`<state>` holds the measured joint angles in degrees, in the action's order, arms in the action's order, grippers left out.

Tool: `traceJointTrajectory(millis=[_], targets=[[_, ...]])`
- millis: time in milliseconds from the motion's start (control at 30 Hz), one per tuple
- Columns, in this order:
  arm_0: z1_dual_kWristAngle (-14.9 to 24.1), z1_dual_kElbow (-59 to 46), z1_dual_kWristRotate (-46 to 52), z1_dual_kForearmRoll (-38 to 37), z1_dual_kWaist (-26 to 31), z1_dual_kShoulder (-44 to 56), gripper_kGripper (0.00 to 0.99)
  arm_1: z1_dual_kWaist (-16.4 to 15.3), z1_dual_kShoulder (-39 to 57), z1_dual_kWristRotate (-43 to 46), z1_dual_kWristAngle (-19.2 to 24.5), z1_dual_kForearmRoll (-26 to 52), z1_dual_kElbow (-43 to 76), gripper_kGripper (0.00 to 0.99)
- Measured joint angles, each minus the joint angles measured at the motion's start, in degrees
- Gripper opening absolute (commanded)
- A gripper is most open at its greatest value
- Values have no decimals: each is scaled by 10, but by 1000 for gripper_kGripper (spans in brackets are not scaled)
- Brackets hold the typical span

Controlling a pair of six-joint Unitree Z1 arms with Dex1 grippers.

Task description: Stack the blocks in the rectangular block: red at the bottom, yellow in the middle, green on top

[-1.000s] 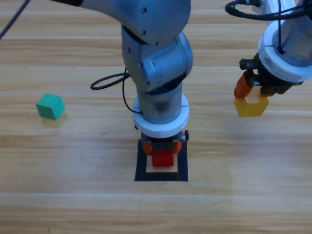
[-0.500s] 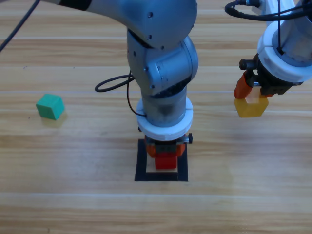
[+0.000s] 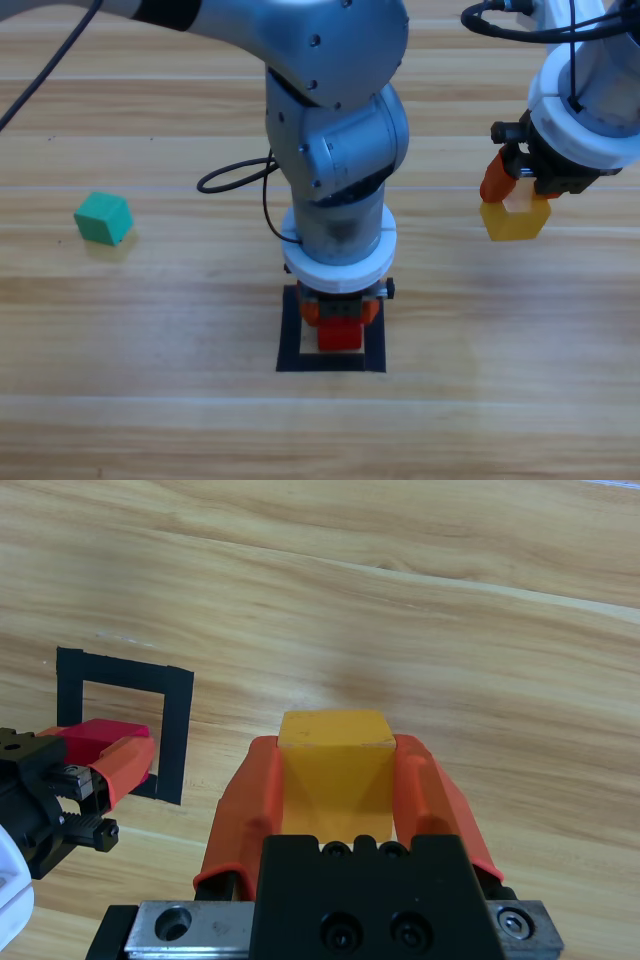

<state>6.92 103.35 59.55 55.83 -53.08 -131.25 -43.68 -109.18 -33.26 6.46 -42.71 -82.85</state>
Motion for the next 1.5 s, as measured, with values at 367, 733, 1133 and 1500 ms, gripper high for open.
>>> traceJointTrajectory(millis=[367,733,1133,1500], targets=[[0,0,0,0,0,0,118,0,0,0,0,0,0,0],[1,2,-3,0,0,-10,120,0,-2,0,0,0,0,0],[1,3,-3,0,0,-11,990,0,-2,0,0,0,0,0],[9,7,-3,22,0,-5,990,0,-2,-1,0,0,0,0]])
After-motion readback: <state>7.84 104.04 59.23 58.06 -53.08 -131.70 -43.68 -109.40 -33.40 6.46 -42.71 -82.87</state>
